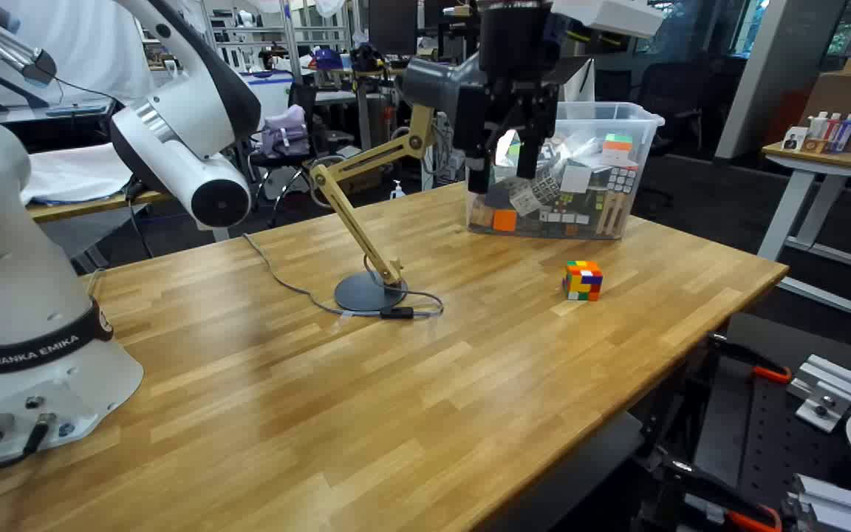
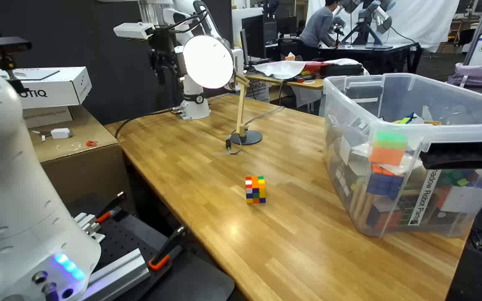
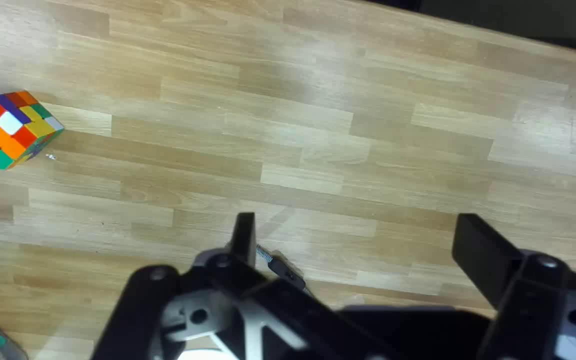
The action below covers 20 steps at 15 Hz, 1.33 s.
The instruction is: Put the Rubik's cube in the storage box then switch the desk lamp off and on
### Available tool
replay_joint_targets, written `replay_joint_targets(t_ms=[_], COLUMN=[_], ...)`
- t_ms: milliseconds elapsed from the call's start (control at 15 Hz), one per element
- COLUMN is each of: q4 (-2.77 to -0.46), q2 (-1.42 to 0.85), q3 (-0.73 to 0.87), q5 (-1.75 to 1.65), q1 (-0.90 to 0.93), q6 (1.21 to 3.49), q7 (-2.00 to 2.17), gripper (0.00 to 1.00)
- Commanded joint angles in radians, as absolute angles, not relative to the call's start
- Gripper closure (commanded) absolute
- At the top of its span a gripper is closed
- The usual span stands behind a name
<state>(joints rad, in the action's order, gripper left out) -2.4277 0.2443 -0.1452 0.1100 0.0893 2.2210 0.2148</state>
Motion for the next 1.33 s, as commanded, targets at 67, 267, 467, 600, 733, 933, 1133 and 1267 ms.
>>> replay_joint_targets(t_ms=[67, 267, 467, 600, 733, 933, 1133, 1267], q4=[-2.427, -2.427, -2.428, -2.432, -2.443, -2.477, -2.543, -2.603], q2=[0.244, 0.244, 0.246, 0.250, 0.261, 0.286, 0.343, 0.401], q3=[-0.140, -0.140, -0.141, -0.141, -0.139, -0.131, -0.121, -0.122], q5=[0.108, 0.108, 0.102, 0.088, 0.062, 0.027, 0.035, 0.041], q1=[0.094, 0.094, 0.091, 0.087, 0.078, 0.063, 0.048, 0.036], q6=[2.219, 2.219, 2.222, 2.224, 2.222, 2.218, 2.217, 2.225], q7=[0.216, 0.216, 0.224, 0.225, 0.241, 0.281, 0.336, 0.395], gripper=[0.00, 0.00, 0.00, 0.00, 0.00, 0.00, 0.00, 0.00])
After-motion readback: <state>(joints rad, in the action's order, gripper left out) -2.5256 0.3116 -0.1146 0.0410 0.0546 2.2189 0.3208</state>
